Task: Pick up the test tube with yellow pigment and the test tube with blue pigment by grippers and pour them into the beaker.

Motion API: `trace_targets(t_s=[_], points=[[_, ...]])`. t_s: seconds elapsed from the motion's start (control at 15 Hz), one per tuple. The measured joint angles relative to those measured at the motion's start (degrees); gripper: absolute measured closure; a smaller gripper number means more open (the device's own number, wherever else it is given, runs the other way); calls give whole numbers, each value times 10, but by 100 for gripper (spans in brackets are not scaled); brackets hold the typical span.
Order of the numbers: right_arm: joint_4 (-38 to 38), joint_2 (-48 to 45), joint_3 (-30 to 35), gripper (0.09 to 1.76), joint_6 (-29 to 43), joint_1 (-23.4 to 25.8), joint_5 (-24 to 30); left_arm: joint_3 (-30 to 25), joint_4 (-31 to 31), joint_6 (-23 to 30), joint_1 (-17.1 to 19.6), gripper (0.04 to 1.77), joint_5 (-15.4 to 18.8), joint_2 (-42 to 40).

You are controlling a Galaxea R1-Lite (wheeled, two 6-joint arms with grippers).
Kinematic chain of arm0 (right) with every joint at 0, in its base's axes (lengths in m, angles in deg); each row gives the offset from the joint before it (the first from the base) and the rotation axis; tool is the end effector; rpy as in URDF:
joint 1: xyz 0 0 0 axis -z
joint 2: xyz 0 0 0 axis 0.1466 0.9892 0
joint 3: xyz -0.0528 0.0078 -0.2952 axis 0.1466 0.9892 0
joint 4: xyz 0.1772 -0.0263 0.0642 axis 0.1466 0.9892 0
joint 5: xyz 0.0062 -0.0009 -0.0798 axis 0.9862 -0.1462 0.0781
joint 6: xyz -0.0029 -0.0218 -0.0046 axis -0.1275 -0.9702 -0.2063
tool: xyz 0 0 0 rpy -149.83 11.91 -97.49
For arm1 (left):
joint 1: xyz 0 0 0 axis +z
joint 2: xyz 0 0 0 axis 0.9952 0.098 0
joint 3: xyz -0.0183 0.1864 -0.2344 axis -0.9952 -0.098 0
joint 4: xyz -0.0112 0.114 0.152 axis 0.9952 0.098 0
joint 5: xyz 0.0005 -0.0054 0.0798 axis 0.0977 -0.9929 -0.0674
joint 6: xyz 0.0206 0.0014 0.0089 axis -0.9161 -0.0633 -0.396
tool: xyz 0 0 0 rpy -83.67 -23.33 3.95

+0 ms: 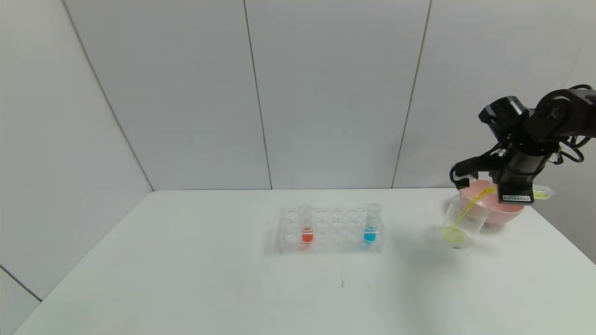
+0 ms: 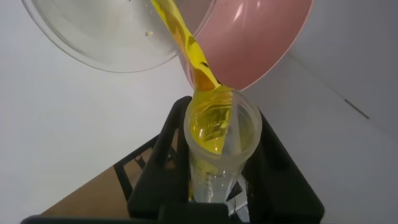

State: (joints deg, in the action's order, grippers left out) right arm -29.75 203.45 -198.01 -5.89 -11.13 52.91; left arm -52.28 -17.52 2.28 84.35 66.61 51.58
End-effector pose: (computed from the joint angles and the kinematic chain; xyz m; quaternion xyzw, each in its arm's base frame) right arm 0.3992 0.0092 0.2085 -0.5862 0.5005 0.1475 0.6198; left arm -0.0226 0.0001 0.0755 -0.0014 0.0018 -0.0002 1.0000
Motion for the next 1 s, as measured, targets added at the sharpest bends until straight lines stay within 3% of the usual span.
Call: trace_targets(t_s=[0.33, 1.0], points=[[-1, 2, 0, 128, -10, -14, -42, 0, 0, 0, 0, 5, 0, 0], [1, 10, 0, 128, -18, -39, -72, 0, 0, 0, 0, 5, 0, 0]])
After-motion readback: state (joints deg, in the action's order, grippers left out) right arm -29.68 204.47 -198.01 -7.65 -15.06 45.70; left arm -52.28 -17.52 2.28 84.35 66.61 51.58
